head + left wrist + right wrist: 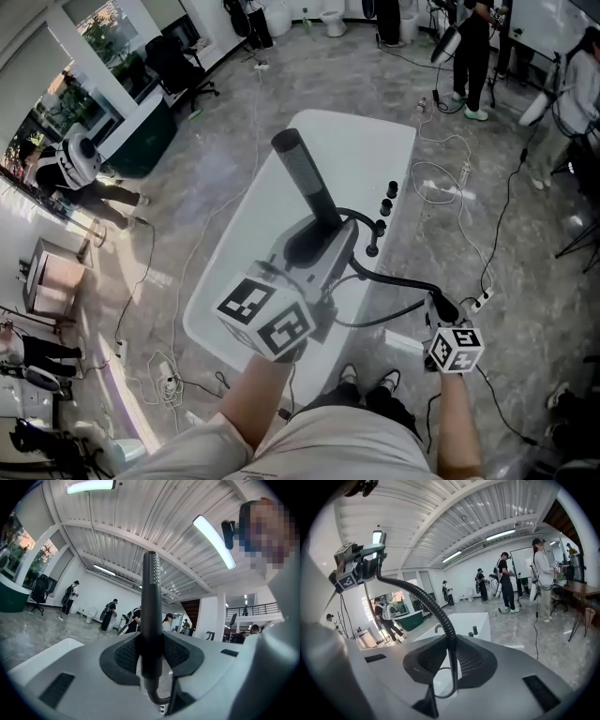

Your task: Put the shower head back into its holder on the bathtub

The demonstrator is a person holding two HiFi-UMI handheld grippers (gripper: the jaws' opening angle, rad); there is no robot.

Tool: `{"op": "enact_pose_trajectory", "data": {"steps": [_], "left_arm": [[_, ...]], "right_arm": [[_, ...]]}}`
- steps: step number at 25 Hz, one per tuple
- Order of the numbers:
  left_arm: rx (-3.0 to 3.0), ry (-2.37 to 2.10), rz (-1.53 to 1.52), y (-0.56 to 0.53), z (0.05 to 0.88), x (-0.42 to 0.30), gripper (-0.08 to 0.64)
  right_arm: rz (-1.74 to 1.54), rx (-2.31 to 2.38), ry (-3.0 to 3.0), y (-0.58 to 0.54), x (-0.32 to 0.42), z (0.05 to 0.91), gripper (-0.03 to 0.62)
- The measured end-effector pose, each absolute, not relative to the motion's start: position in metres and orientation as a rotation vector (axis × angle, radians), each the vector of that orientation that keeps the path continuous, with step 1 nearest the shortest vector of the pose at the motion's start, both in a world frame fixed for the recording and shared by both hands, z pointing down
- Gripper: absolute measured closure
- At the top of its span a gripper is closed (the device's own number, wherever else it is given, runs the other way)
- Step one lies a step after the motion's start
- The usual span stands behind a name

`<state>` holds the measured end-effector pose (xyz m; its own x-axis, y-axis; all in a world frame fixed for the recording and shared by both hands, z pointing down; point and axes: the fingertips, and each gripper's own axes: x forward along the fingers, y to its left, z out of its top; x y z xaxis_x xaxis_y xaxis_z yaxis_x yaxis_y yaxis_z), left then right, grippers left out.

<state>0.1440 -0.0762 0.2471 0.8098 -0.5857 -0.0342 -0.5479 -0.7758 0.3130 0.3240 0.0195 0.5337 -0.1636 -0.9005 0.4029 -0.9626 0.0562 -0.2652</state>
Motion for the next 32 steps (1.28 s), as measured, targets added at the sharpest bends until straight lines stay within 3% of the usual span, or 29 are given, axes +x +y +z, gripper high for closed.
{"op": "enact_pose_trajectory", "data": {"steps": [11, 20, 32], "left_arm": [[2.721, -0.914, -0.055, -0.075, 0.283, 0.147, 0.426], [2.758, -0.952, -0.133, -0.076, 0.258, 0.132, 0.426], [2.802, -1.025, -0.208, -0.093, 0.221, 0.096, 0.428]], "right_arm": [[0.367, 2.087, -2.192, 0.009, 0.366, 0.400, 0.525], [0.047, 1.994, -2.425, -0.026, 0.319, 0.286, 0.523], [-0.360, 1.887, -2.506, -0.082, 0.256, 0.208, 0.523]]}}
